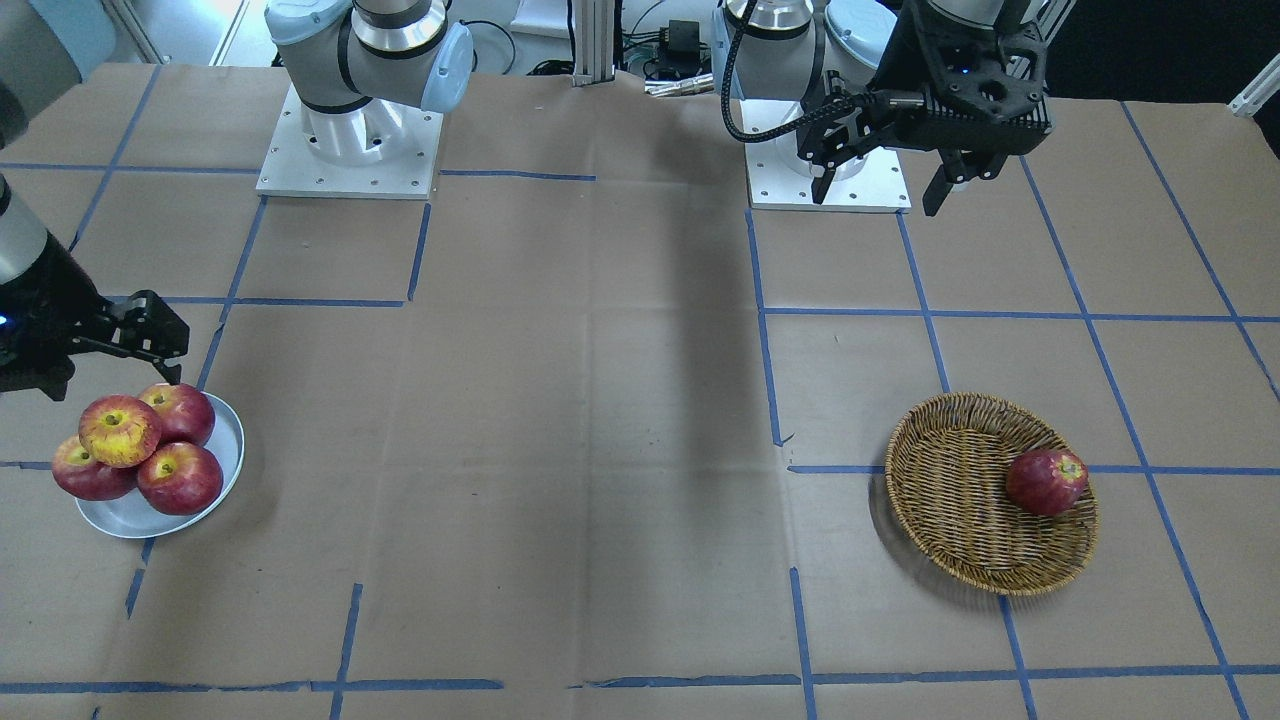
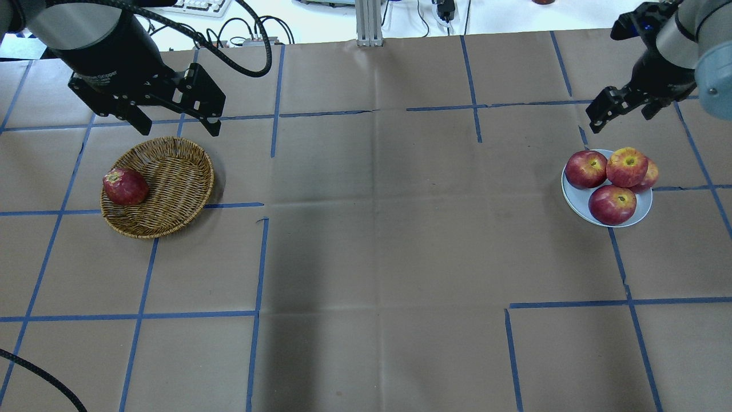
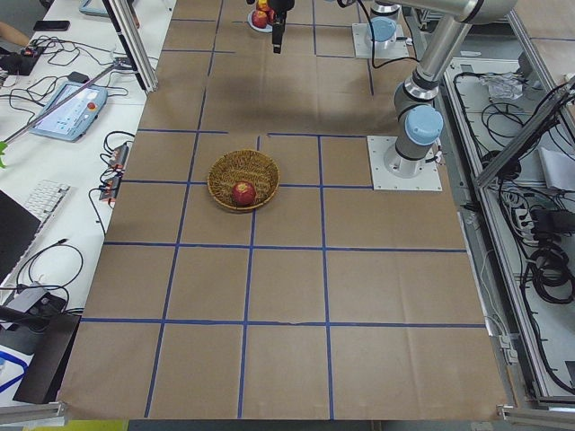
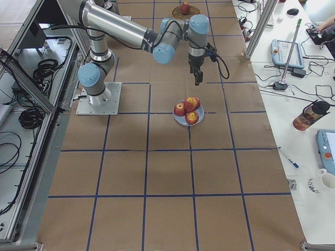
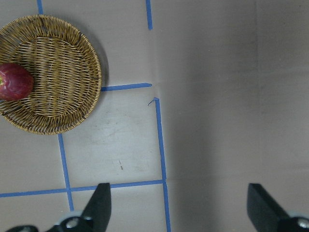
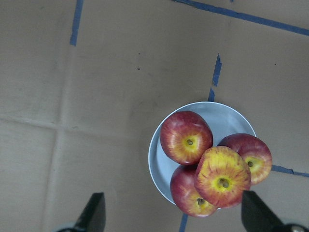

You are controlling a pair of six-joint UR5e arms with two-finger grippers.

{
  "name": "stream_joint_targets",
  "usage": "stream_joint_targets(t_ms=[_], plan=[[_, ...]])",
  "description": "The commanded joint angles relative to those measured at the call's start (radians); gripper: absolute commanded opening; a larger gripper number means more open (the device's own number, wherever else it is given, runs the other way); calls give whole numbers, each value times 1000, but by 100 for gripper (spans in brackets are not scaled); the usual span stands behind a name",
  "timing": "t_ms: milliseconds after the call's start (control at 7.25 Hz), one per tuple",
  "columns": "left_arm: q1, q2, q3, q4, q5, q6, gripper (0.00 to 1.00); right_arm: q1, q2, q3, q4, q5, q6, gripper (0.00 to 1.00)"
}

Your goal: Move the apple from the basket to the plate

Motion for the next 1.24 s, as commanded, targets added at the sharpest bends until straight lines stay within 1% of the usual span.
stream_joint_targets(t_ms=[0,138,276,552,1103], plan=[[-2,1,-1,1,-2,-3,99,146,-12,-113,214,-28,269,100],[0,1,-3,1,0,-3,99,213,-22,-132,272,-51,352,100],[0,1,-3,1,0,-3,99,255,-38,-133,304,-36,456,100],[0,1,-3,-1,0,-3,99,254,-62,-123,301,-11,509,100],[0,1,-3,-1,0,-3,99,249,-62,-123,300,-9,514,100]])
